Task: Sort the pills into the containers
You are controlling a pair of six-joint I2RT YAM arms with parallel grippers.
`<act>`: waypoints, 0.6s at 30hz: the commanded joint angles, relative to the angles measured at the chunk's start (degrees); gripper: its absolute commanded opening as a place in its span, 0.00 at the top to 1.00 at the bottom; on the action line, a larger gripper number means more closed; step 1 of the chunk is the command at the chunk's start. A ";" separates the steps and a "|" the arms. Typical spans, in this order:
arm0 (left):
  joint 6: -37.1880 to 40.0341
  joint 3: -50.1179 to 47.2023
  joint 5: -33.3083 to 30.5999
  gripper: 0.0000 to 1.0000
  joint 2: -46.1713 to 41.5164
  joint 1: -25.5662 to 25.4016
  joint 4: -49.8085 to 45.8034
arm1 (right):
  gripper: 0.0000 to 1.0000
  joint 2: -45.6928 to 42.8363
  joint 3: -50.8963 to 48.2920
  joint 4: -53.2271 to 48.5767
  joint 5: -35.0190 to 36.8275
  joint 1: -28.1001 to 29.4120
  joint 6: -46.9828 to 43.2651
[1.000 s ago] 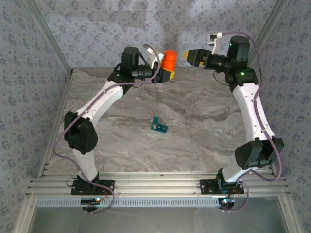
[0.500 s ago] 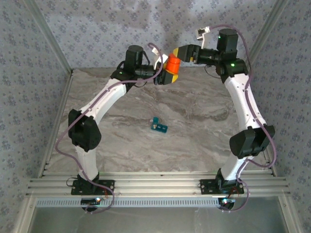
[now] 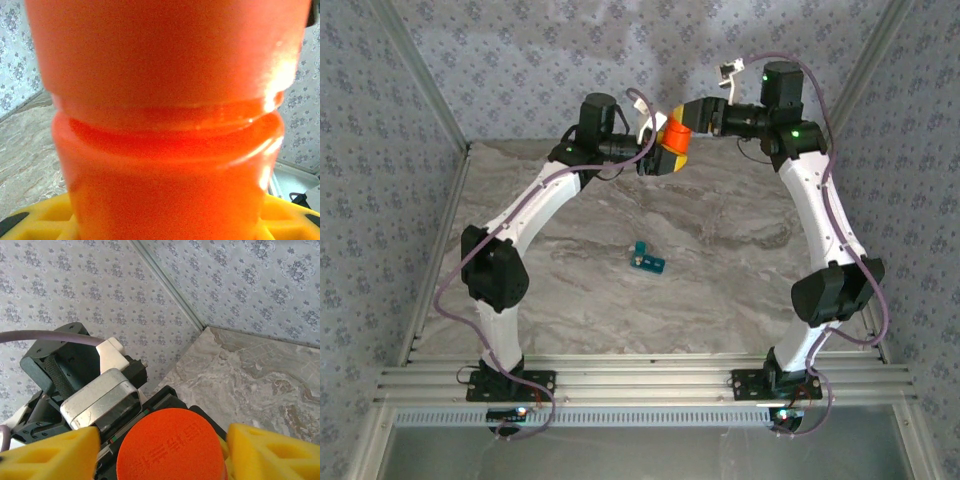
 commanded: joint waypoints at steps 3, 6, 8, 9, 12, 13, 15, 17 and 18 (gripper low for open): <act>0.78 3.97 2.07 1.00 0.03 -0.33 0.58 | 0.45 0.38 0.50 -1.37 -1.15 0.65 -0.85; 0.87 4.23 2.05 1.00 -0.06 -0.28 0.42 | 0.51 0.13 0.11 -1.51 -0.84 0.81 -1.04; 0.84 4.24 1.93 1.00 -0.13 -0.39 0.36 | 0.54 -0.05 -0.19 -1.56 -0.55 0.80 -1.02; 0.86 4.27 1.84 1.00 -0.15 -0.41 0.31 | 0.56 -0.19 -0.42 -1.64 -0.29 0.82 -1.03; 1.03 4.39 0.80 1.00 -0.49 -0.62 0.31 | 0.58 -0.87 -1.52 -2.01 1.65 1.16 -0.89; 1.09 4.37 0.20 1.00 -0.66 -0.74 0.31 | 0.58 -1.25 -2.20 -1.98 2.75 1.29 -0.63; 1.56 4.14 -2.31 1.00 -1.34 -1.14 0.63 | 0.60 -2.54 -4.34 -1.48 6.12 1.83 0.11; 2.47 3.05 -6.22 1.00 -2.49 -1.82 1.76 | 0.60 -3.99 -7.18 -0.42 9.51 2.63 1.04; 3.39 2.66 -8.19 1.00 -3.22 -2.37 2.41 | 0.61 -4.89 -8.84 0.45 11.72 3.13 1.69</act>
